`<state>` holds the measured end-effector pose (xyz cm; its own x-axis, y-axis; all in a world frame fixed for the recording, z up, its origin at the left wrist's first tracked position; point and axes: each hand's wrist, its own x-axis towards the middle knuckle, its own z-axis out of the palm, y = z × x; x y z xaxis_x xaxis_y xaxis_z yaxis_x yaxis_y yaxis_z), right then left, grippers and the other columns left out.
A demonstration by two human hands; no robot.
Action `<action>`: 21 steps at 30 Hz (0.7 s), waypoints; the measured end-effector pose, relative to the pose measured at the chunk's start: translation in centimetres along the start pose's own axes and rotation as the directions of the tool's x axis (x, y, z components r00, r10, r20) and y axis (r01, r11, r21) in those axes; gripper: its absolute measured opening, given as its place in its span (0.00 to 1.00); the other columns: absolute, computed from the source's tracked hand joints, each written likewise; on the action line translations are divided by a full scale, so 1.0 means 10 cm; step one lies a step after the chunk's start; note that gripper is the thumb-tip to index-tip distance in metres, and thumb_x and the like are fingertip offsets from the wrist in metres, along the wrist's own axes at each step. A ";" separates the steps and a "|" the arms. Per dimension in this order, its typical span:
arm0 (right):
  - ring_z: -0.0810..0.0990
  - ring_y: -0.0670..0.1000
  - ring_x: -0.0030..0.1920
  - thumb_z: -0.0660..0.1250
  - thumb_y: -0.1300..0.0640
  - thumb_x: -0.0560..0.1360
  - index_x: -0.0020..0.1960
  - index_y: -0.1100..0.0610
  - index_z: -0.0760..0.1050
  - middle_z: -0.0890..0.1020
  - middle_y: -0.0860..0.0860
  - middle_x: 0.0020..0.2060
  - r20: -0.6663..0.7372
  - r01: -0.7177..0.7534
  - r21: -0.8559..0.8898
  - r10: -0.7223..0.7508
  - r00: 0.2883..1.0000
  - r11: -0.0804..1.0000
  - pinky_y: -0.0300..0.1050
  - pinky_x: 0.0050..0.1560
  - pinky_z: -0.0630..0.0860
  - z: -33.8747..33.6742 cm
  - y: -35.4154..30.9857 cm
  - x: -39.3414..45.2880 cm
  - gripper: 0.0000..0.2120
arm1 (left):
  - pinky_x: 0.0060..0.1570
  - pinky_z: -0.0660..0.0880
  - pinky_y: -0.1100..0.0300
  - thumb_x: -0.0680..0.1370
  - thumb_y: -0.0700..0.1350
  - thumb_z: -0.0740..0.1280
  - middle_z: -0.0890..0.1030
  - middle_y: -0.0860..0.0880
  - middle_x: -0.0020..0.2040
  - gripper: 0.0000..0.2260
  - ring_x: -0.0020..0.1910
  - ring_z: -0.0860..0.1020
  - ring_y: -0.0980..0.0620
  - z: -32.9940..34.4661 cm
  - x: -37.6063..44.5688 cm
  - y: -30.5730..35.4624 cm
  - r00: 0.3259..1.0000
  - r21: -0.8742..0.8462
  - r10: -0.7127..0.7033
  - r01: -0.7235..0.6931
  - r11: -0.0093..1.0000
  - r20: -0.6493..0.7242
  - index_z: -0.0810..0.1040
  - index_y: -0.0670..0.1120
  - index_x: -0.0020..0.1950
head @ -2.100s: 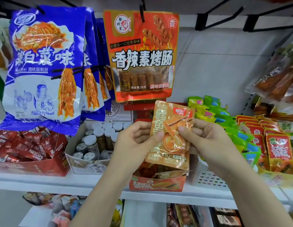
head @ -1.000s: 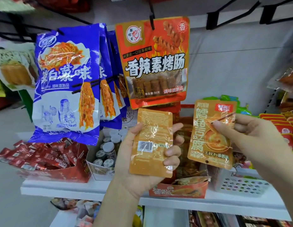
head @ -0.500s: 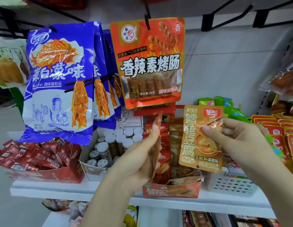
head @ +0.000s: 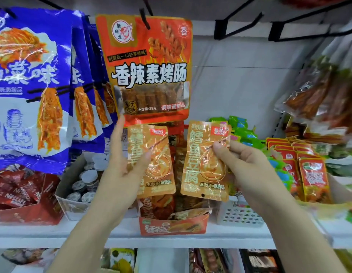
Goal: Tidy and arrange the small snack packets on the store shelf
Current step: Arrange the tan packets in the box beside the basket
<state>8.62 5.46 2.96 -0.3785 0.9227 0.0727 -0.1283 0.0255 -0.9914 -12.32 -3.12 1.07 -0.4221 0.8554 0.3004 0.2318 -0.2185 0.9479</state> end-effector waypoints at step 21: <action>0.86 0.51 0.41 0.70 0.53 0.71 0.51 0.57 0.84 0.86 0.57 0.45 0.093 0.004 0.103 -0.014 0.996 0.995 0.36 0.33 0.79 0.12 -0.05 -0.07 0.12 | 0.41 0.81 0.60 0.65 0.59 0.73 0.86 0.57 0.45 0.10 0.44 0.84 0.57 0.19 -0.09 -0.01 0.993 0.010 -0.065 0.065 0.998 0.094 0.85 0.62 0.45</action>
<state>7.84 4.32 3.49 -0.4605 0.8824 0.0962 -0.2232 -0.0102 -0.9747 -10.29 -2.96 0.51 -0.3522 0.9081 0.2265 0.2130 -0.1579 0.9642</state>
